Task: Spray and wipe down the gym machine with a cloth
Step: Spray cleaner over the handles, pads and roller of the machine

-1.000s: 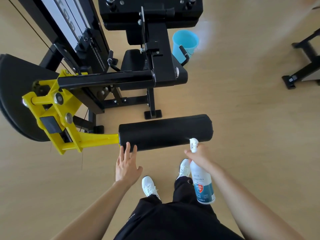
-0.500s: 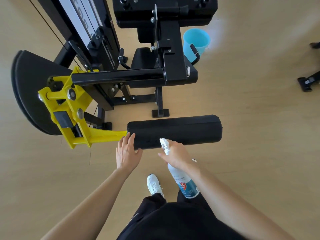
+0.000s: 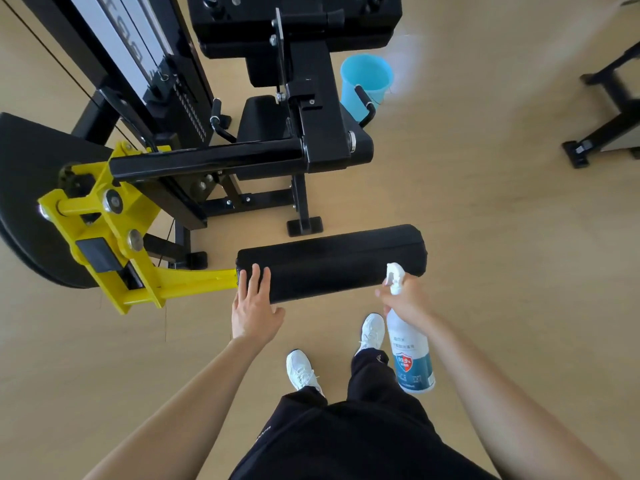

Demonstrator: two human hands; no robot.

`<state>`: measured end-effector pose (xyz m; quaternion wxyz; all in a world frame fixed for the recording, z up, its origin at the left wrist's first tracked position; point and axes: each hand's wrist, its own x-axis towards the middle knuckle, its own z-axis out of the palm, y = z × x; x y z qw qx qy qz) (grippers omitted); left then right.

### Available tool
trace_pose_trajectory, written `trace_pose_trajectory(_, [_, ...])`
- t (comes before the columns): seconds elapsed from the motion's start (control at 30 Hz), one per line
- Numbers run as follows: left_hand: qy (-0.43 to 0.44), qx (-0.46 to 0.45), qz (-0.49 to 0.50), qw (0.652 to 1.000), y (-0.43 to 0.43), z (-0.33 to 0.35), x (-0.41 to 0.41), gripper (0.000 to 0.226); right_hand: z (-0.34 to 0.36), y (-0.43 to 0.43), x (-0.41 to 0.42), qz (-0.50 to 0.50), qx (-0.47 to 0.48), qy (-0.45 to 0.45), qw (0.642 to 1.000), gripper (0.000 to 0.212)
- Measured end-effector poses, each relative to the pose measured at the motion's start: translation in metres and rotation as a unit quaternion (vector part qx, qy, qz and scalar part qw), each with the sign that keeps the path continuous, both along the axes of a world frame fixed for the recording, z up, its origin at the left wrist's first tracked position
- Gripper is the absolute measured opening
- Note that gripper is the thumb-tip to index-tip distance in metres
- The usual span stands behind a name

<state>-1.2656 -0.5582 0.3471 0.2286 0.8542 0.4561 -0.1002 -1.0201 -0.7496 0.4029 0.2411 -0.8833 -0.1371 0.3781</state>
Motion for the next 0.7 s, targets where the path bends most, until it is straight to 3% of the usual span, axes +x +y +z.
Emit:
trace_pose_trajectory(0.17, [0.009,-0.005,-0.011,1.000,-0.019,-0.003,-0.015,0.095,-0.003,-0.016,0.015,-0.121,0.008,0.032,0.992,0.023])
trace_pose_trajectory(0.3, [0.027,-0.012,-0.002,1.000,-0.032,-0.003,-0.022,0.084,-0.001,-0.015,0.016,-0.141,-0.005,0.024,0.990,0.022])
trace_pose_trajectory(0.47, [-0.032,-0.010,0.037,0.999,-0.034,0.004,-0.014,0.062,-0.004,0.001,0.008,-0.076,-0.009,0.033,0.997,0.023])
trace_pose_trajectory(0.7, [-0.076,0.038,0.039,0.996,0.002,0.020,0.011,0.065,0.006,0.042,-0.034,0.072,-0.016,0.025,0.997,0.025])
